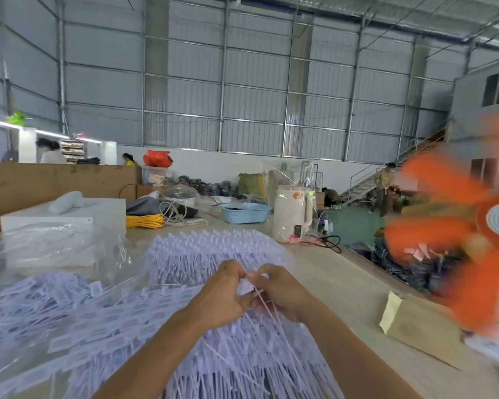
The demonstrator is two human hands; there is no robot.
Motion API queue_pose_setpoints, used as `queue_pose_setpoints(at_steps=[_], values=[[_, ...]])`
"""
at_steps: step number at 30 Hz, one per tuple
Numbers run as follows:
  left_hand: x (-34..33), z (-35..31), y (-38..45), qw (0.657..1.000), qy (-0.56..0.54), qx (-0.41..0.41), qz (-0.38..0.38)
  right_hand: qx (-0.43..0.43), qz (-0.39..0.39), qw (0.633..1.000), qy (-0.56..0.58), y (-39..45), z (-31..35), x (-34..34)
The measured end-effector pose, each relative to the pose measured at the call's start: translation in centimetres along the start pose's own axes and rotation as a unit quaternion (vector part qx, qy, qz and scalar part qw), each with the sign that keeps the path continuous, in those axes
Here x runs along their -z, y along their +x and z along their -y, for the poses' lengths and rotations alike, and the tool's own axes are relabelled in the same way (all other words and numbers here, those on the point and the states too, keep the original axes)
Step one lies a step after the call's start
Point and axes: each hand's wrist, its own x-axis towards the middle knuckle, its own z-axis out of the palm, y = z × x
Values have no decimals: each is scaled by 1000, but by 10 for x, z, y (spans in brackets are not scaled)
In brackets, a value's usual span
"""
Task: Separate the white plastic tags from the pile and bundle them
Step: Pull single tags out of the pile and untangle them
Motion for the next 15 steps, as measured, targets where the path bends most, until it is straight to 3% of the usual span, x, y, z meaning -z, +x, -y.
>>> queue_pose_setpoints(at_steps=[5, 8, 15], values=[[11, -6, 4, 998, -50, 25, 22, 43, -14, 999, -18, 0, 2, 9], [20, 0, 8, 997, -20, 59, 40, 72, -41, 997, -4, -2, 3, 18], [25, -1, 10, 990, -57, 94, 91, 50, 84, 993, -68, -5, 1, 16]])
